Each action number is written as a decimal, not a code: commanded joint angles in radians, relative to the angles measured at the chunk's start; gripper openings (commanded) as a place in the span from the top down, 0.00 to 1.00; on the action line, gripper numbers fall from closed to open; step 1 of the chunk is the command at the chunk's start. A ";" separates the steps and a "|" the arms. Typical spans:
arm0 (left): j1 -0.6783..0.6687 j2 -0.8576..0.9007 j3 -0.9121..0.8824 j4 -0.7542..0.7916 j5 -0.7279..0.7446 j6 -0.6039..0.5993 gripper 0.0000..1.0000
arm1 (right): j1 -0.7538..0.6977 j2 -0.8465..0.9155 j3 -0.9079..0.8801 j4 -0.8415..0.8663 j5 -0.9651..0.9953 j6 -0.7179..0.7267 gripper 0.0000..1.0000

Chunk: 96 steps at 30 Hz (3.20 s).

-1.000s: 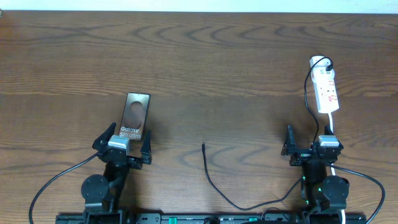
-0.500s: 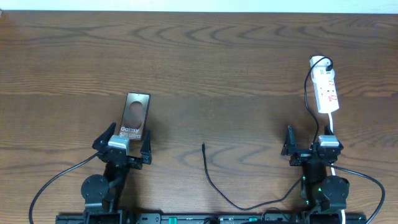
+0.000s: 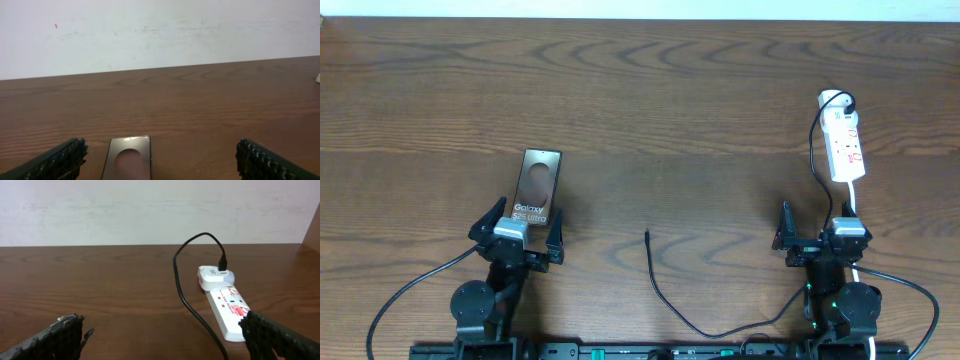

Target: Plug charger to phone and switch on socket

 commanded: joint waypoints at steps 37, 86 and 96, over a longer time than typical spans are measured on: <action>0.003 -0.006 -0.018 -0.034 0.008 0.000 0.02 | -0.004 -0.005 -0.001 -0.005 -0.006 -0.011 0.01; 0.003 0.892 0.889 -0.687 -0.178 -0.064 0.02 | -0.004 -0.005 -0.001 -0.005 -0.006 -0.011 0.01; 0.003 1.174 1.080 -0.967 -0.216 -0.064 0.02 | -0.004 -0.005 -0.001 -0.005 -0.005 -0.011 0.01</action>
